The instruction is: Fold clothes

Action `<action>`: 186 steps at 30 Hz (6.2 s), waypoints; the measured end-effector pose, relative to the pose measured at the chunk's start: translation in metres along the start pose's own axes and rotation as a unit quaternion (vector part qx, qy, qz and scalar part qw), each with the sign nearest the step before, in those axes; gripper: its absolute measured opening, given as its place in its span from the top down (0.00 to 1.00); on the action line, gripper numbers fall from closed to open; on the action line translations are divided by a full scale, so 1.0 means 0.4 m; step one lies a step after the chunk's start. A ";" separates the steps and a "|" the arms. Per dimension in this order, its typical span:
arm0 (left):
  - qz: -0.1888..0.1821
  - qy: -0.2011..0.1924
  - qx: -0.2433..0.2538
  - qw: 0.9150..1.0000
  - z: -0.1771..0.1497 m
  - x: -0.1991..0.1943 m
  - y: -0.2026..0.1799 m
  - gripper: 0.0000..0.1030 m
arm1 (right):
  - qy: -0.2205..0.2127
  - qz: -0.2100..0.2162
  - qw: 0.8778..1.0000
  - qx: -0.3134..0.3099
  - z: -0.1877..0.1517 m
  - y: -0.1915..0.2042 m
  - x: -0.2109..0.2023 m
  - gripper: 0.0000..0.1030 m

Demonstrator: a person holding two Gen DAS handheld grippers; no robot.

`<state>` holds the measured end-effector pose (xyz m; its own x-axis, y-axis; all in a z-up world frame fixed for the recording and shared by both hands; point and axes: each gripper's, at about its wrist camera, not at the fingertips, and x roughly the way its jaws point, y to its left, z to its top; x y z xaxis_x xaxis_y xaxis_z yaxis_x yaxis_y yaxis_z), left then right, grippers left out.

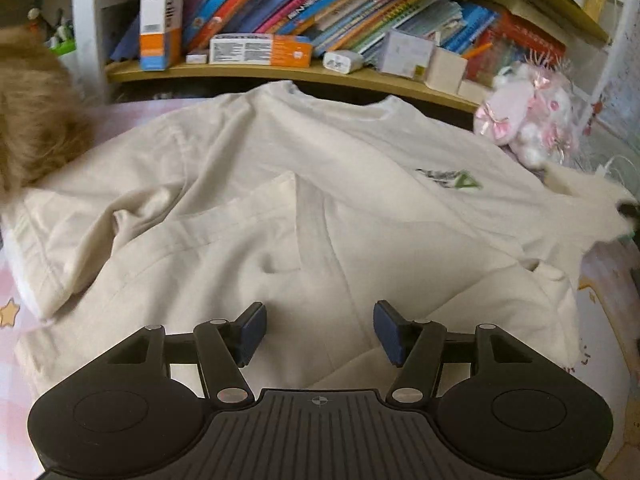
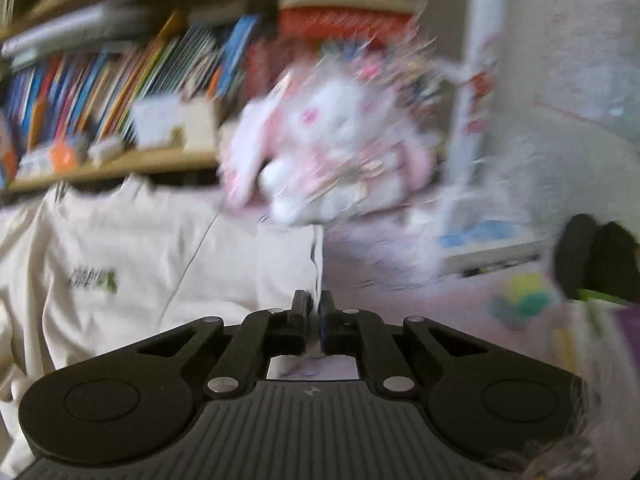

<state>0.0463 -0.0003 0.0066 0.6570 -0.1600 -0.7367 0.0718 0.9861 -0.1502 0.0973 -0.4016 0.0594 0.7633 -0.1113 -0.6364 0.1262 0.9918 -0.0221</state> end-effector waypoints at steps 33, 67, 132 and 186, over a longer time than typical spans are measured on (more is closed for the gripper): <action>0.081 -0.051 -0.054 0.994 -0.125 -0.229 0.050 0.31 | 0.058 0.305 0.926 -0.215 -0.160 0.332 -0.171 0.27; -0.011 -0.155 -0.143 0.977 -0.095 -0.305 0.376 0.95 | -0.016 0.231 0.948 -0.217 -0.155 0.599 -0.362 0.90; -0.107 0.006 -0.100 0.989 -0.359 -0.520 0.428 0.94 | 0.005 0.154 0.957 0.244 -0.297 0.068 -0.802 0.94; -0.049 -0.016 -0.002 0.999 -0.310 -0.352 0.127 0.29 | 0.096 0.033 0.983 0.155 -0.181 -0.019 -0.252 0.57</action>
<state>-0.1355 0.0667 0.0210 0.6703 -0.2546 -0.6971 0.1343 0.9654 -0.2236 -0.0264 -0.3934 0.0680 0.6472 -0.0036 -0.7623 0.2898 0.9261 0.2417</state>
